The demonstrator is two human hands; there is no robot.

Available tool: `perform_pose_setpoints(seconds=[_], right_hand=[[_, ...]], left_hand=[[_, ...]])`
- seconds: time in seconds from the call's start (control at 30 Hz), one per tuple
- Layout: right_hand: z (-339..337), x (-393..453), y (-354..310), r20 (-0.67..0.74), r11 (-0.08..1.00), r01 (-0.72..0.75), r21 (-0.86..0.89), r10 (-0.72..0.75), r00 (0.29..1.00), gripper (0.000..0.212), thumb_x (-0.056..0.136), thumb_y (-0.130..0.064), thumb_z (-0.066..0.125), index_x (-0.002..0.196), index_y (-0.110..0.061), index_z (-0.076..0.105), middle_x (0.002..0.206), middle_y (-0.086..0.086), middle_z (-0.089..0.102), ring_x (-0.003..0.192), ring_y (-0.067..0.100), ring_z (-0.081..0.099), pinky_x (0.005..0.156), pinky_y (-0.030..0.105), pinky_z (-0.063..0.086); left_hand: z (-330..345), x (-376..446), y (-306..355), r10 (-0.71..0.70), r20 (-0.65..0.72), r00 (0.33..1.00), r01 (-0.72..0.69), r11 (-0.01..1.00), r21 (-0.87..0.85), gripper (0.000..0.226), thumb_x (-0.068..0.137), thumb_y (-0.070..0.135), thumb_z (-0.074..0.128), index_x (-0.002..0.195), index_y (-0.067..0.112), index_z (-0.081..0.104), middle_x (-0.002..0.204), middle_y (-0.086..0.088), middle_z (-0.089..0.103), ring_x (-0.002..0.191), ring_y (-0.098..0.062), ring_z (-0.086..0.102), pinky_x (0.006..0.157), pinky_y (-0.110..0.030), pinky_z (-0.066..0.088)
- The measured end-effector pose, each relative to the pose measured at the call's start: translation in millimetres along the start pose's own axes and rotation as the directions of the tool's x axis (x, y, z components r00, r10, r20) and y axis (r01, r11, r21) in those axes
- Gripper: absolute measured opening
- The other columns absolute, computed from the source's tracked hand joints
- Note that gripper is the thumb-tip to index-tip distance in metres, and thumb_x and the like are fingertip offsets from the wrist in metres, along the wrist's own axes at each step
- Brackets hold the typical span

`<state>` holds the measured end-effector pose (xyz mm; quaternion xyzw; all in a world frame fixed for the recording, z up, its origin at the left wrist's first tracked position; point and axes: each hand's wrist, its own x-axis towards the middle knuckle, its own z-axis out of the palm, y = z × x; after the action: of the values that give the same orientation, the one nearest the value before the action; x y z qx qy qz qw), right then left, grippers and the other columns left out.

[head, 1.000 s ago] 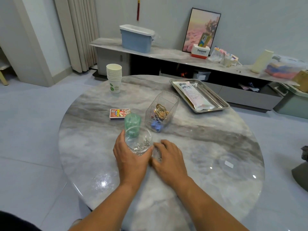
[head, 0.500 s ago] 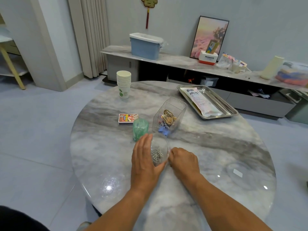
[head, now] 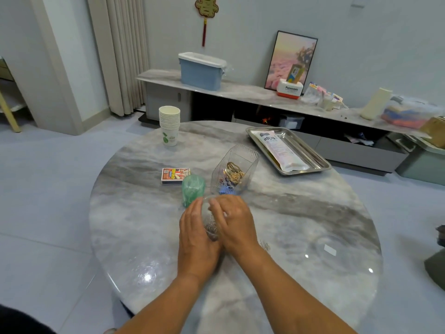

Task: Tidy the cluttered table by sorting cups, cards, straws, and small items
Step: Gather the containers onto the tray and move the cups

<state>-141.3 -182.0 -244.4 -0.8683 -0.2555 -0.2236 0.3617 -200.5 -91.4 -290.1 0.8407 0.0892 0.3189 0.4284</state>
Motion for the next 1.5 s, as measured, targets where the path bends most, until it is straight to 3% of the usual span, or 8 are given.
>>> perform_pose_setpoints(seconds=[0.27,0.5,0.83,1.07,1.17,1.27,1.37,1.5], right_hand=[[-40.5,-72.3,53.5,-0.208,0.755,-0.656,0.014,0.644,0.737,0.063,0.096,-0.052,0.028,0.119,-0.012,0.07,0.121,0.002,0.068,0.121,0.023,0.056,0.107,0.044,0.042],[-6.4,-66.9,23.9,0.195,0.878,-0.379,-0.294,0.443,0.875,0.056,0.093,-0.057,0.045,0.138,-0.024,0.056,0.151,-0.002,0.045,0.143,0.018,0.034,0.12,0.032,0.022],[-20.4,-46.9,60.0,0.111,0.731,-0.065,-0.68,0.19,0.975,0.028,0.083,-0.029,0.079,0.073,-0.02,0.055,0.069,0.0,0.053,0.054,0.025,0.059,0.038,0.032,0.036],[-23.7,-40.6,60.1,0.246,0.742,-0.012,-0.671,0.238,0.94,0.045,0.099,-0.041,0.043,0.065,-0.019,0.063,0.061,0.003,0.065,0.049,0.028,0.063,0.046,0.029,0.04],[-37.6,-26.5,48.2,0.096,0.756,-0.304,-0.579,0.434,0.896,0.048,0.106,-0.045,0.035,0.087,-0.017,0.069,0.09,0.006,0.073,0.088,0.032,0.068,0.071,0.036,0.046],[-46.2,4.1,26.1,-0.102,0.839,-0.487,-0.241,0.477,0.873,0.05,0.106,-0.042,0.038,0.066,-0.016,0.054,0.073,0.009,0.065,0.073,0.033,0.059,0.06,0.036,0.035],[-32.6,23.8,3.1,-0.192,0.961,-0.256,-0.102,0.233,0.953,0.051,0.102,-0.049,0.039,0.059,-0.021,0.038,0.056,0.004,0.051,0.054,0.028,0.049,0.051,0.033,0.027],[-17.7,21.7,-2.9,0.086,0.988,-0.086,-0.125,0.097,0.992,0.056,0.1,-0.057,0.04,0.064,-0.018,0.057,0.066,-0.001,0.06,0.063,0.021,0.056,0.059,0.039,0.045]], left_hand=[[-3.3,2.7,4.1,-0.092,-0.084,0.992,0.09,0.996,-0.027,0.107,0.066,0.033,0.093,0.151,0.011,0.031,0.151,-0.005,0.04,0.141,-0.023,0.034,0.116,-0.04,0.034],[-3.0,2.7,0.0,-0.124,-0.117,0.985,0.116,0.99,-0.074,0.108,0.063,0.027,0.094,0.15,0.009,0.033,0.15,-0.006,0.042,0.14,-0.024,0.035,0.115,-0.027,0.027],[-2.0,-0.6,1.3,-0.034,-0.031,0.999,0.034,0.999,-0.021,0.109,0.066,0.038,0.091,0.152,0.014,0.029,0.153,-0.002,0.038,0.142,-0.02,0.033,0.115,-0.042,0.036],[0.8,-2.9,0.9,0.109,0.007,0.994,-0.109,0.994,0.022,0.107,0.068,0.04,0.09,0.152,0.013,0.03,0.152,-0.002,0.04,0.143,-0.018,0.034,0.116,-0.036,0.035],[0.0,-3.2,3.7,0.151,0.045,0.988,-0.152,0.988,0.038,0.104,0.071,0.044,0.087,0.153,0.012,0.031,0.154,-0.002,0.039,0.145,-0.016,0.032,0.118,-0.03,0.03],[-0.5,-1.4,4.4,0.163,0.061,0.985,-0.166,0.985,0.045,0.103,0.072,0.045,0.085,0.153,0.012,0.031,0.155,-0.001,0.037,0.146,-0.016,0.031,0.119,-0.03,0.03],[0.9,-3.5,1.0,0.16,0.07,0.985,-0.163,0.986,0.041,0.102,0.073,0.045,0.086,0.153,0.012,0.031,0.155,-0.001,0.038,0.146,-0.016,0.032,0.119,-0.031,0.03],[-0.6,-4.1,2.4,0.103,0.088,0.991,-0.103,0.995,-0.005,0.102,0.072,0.049,0.079,0.153,0.019,0.025,0.154,-0.002,0.038,0.144,-0.017,0.032,0.117,-0.028,0.029]])
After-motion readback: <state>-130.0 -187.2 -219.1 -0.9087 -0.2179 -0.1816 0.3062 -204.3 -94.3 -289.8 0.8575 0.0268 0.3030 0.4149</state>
